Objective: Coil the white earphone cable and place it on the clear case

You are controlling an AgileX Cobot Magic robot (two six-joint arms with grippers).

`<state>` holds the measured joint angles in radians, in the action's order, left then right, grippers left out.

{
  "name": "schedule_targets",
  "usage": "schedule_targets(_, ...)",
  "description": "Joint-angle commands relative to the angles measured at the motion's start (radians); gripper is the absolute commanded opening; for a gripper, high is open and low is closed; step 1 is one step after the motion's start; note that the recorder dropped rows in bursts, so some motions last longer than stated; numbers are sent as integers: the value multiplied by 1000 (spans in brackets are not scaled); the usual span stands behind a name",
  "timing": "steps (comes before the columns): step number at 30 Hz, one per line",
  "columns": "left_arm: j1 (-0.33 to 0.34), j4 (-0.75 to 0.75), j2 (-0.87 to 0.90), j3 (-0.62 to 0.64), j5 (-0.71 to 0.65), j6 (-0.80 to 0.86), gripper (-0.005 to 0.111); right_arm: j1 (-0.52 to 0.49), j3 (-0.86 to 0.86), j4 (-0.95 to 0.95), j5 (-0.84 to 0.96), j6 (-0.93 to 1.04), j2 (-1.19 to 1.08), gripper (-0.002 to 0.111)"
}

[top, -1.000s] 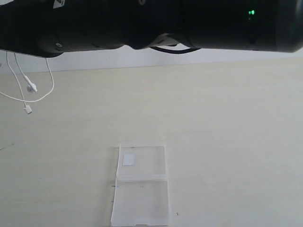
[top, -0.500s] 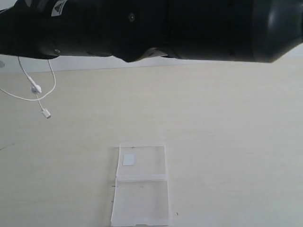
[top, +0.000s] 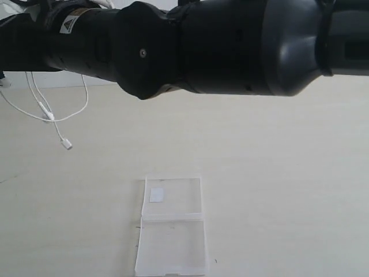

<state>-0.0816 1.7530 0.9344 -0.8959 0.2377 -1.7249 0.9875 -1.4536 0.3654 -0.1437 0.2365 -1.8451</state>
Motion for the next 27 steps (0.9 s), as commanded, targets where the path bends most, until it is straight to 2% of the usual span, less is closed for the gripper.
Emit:
schedule_targets(1,2,-9,8,2,-7,2,0,1,1,-8,-20,1,-3,94)
schedule_targets(12,2,-9,8,2,-11,-5,0,1,1,-8,-27,-41,-3,91)
schedule_targets(14,2,-9,8,2,-11,-5,0,1,1,-8,-27,-57,-3,85)
schedule_targets(18,2,-9,8,2,-11,-5,0,1,1,-8,-27,-77,-3,64)
schedule_targets(20,2,-9,8,2,-11,-5,0,1,1,-8,-30,-114,-3,58)
schedule_targets(27,2,-9,8,2,-11,-7,0,1,1,-8,-34,-134,-5,61)
